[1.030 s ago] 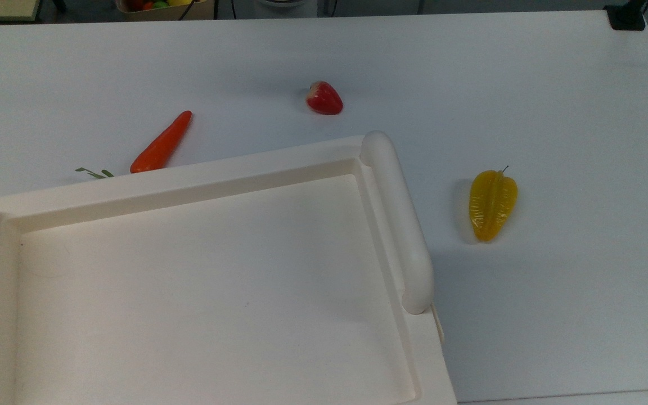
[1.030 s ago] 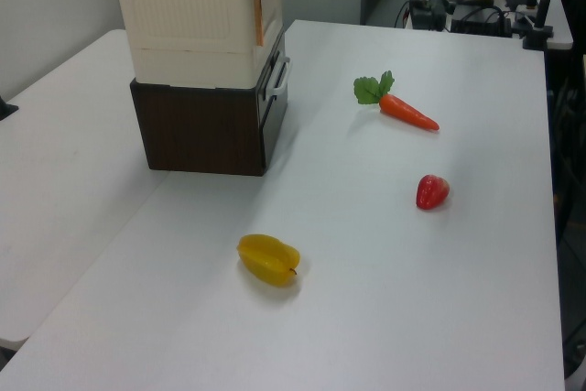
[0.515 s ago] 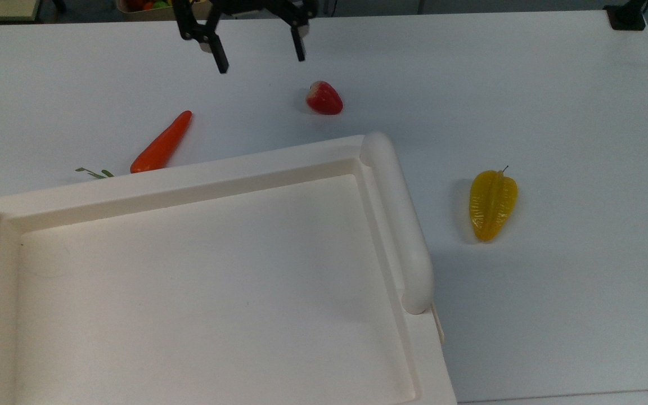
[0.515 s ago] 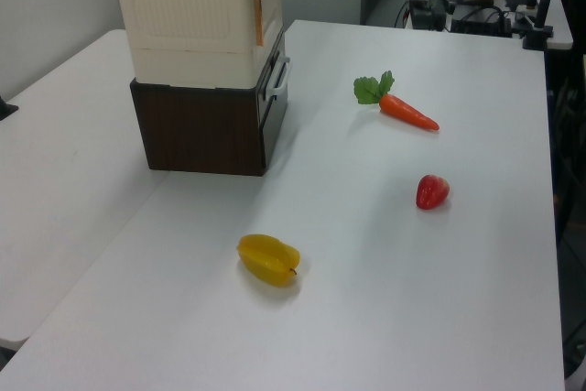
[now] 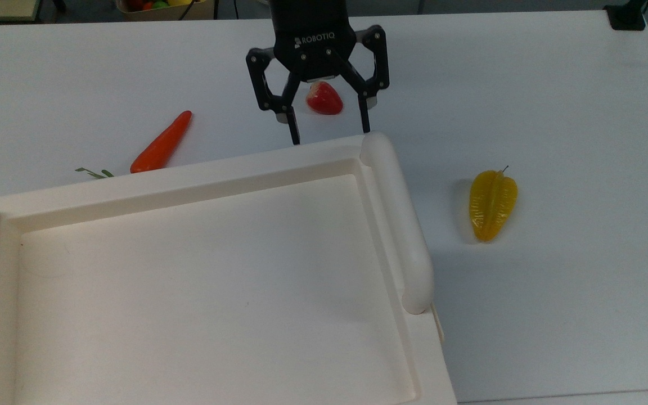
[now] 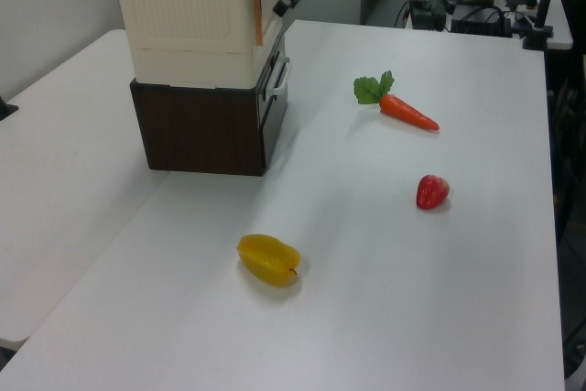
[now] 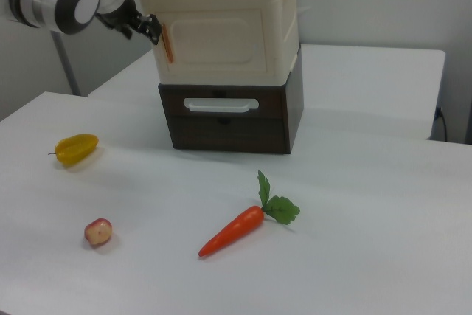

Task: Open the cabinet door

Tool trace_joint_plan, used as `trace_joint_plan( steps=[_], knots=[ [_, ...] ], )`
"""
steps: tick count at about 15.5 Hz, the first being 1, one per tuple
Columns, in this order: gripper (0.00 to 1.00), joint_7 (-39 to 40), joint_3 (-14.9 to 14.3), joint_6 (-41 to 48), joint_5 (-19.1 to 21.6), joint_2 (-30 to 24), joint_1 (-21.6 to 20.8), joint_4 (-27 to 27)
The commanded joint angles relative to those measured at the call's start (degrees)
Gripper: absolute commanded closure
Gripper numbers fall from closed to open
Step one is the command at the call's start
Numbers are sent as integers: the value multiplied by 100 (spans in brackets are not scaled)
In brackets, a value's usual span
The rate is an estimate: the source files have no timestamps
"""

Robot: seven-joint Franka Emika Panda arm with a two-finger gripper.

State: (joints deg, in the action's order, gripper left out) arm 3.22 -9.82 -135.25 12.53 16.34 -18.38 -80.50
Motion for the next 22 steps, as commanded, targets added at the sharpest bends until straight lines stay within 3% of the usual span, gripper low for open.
trace_joint_plan(
  steps=[1, 4, 6, 9, 10, 13, 15, 19, 22],
  knots=[
    [32, -375, -274, -658, -285, 624, -174, 492],
    [34, -515, -529, -1107, -312, 967, -367, 509],
    [42, -560, -530, -1223, -312, 1021, -377, 509],
    [75, -569, -521, -1232, -312, 1003, -377, 509],
    [82, -569, -521, -1223, -312, 994, -377, 509],
    [88, -560, -521, -1223, -321, 986, -377, 492],
    [100, -525, -521, -1205, -399, 924, -377, 465],
    [100, -498, -512, -978, -611, 653, -377, 282],
    [100, -280, -504, -189, -515, 240, -377, 61]
  ],
)
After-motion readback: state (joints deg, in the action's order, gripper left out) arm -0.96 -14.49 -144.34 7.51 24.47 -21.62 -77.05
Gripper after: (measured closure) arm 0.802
